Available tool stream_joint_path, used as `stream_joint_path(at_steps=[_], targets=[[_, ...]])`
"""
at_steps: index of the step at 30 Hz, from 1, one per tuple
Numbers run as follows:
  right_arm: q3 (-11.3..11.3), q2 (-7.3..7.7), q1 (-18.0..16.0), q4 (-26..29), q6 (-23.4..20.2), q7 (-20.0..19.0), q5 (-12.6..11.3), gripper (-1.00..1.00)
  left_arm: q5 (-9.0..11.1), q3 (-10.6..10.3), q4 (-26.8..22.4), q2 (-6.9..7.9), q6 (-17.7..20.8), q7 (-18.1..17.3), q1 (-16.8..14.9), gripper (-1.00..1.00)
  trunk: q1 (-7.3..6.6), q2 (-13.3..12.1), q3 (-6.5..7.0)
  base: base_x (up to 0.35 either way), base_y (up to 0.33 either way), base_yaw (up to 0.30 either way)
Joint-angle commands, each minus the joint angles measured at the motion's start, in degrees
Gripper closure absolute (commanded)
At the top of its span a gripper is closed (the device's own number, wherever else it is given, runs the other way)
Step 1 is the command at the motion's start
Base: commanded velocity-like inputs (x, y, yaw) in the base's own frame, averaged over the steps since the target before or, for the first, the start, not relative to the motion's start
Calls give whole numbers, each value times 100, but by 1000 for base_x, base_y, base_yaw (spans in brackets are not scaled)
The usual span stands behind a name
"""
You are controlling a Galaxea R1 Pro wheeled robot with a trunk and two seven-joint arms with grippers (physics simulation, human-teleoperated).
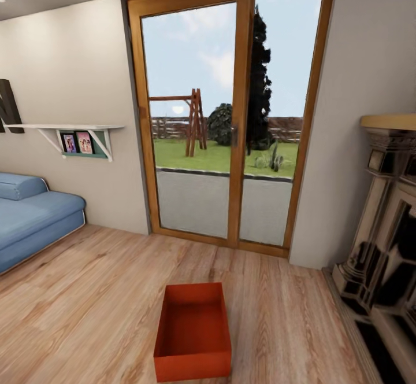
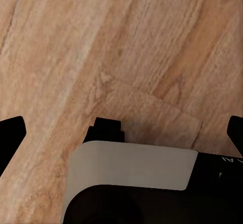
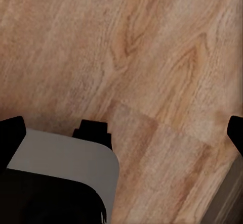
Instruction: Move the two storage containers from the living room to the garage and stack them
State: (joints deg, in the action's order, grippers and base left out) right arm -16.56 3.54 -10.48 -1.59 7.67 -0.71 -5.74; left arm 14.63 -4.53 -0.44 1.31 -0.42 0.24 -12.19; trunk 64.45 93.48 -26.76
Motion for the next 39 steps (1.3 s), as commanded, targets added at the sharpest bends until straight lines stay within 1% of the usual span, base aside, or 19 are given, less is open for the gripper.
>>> stream_joint_path(at_steps=[1, 10, 28, 39], targets=[[-49, 5, -7, -17, 43, -8, -59, -100, 51, -48, 0, 0, -5, 4, -3, -100, -1, 3, -6, 5, -13, 0], [-47, 7, -7, -17, 47, -8, -59, -100, 55, -48, 3, 2, -5, 11, -3, -100, -1, 3, -6, 41, -3, 0], [-34, -8, -7, -17, 7, -8, -59, -100, 58, -48, 3, 9, -4, 8, -3, -100, -1, 3, -6, 287, 0, 0], [-31, -11, -7, -17, 0, -8, -59, -100, 58, -48, 0, 9, -2, 6, -3, -100, -1, 3, -6, 195, 0, 0]])
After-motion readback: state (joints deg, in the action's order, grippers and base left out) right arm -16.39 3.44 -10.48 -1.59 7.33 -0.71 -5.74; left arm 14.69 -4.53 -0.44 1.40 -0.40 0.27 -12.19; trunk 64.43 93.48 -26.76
